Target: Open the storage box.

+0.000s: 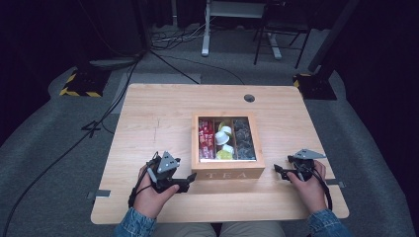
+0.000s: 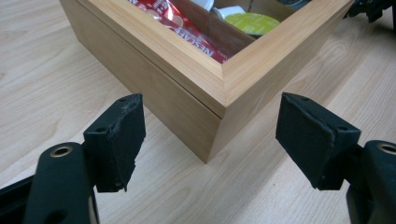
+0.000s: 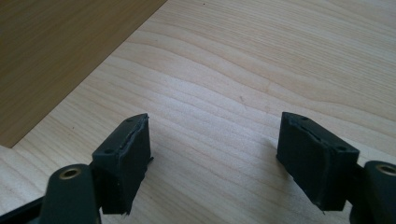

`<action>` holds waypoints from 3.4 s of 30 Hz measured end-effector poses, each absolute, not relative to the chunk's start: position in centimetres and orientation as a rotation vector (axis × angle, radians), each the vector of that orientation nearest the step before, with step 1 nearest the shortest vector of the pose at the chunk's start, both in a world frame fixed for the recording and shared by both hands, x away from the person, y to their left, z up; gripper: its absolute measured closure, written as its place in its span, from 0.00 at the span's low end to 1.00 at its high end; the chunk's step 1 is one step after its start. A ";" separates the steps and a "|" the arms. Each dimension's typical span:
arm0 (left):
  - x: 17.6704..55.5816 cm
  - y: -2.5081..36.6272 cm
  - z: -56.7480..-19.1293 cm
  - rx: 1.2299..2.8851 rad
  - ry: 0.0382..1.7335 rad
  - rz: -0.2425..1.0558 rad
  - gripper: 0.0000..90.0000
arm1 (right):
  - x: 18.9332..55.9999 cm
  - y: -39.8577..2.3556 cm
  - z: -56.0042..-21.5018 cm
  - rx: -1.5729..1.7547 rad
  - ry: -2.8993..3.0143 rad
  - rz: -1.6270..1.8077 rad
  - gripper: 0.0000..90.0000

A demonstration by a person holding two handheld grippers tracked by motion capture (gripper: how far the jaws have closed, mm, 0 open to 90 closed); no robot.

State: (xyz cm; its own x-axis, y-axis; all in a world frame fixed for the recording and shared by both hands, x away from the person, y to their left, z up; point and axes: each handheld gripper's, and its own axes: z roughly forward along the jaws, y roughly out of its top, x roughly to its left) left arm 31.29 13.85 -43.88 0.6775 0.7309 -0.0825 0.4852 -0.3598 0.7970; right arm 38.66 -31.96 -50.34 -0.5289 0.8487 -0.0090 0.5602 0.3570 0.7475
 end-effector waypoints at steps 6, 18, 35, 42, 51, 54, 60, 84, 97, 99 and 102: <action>31.6 13.4 -44.9 2.029 0.928 0.363 0.47 | 38.7 -32.0 -50.3 1.232 2.229 0.994 0.29; 31.6 12.9 -45.4 2.086 0.901 0.387 0.75 | 38.7 -32.0 -50.3 1.232 2.229 0.994 0.29; 31.6 12.7 -44.7 2.091 0.894 0.403 0.82 | 38.1 -31.5 -48.5 1.173 2.256 0.916 0.20; 31.7 12.8 -44.3 2.076 0.885 0.403 0.82 | 36.4 -30.3 -45.7 1.033 2.294 1.031 0.23; 31.7 12.8 -44.0 2.072 0.880 0.410 0.82 | 35.1 -27.5 -43.7 0.883 2.323 1.166 0.28; 31.7 12.8 -44.0 2.068 0.881 0.408 0.82 | 35.3 -26.6 -43.5 0.854 2.332 1.184 0.29; 31.8 12.8 -44.0 2.059 0.873 0.410 0.81 | 35.8 -24.9 -43.8 0.788 2.366 1.141 0.26; 32.0 12.6 -43.8 2.016 0.872 0.437 0.73 | 36.5 -24.2 -43.7 0.767 2.301 1.187 0.26; 31.6 15.4 -43.7 1.993 0.962 0.489 0.52 | 36.8 -24.4 -42.1 0.744 2.290 1.226 0.27; 31.7 16.0 -43.9 1.999 0.983 0.500 0.50 | 37.0 -24.4 -41.6 0.730 2.287 1.233 0.27; 31.8 16.8 -44.3 2.024 1.006 0.531 0.47 | 37.3 -24.4 -40.8 0.716 2.289 1.239 0.27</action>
State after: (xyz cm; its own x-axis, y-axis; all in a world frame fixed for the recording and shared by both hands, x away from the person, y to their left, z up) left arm 31.79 16.82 -44.32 0.5962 0.8026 0.0190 0.4678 -0.3665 0.8043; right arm 37.33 -24.45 -40.84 -0.7699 0.6246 -0.1312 0.2317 0.4650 0.8544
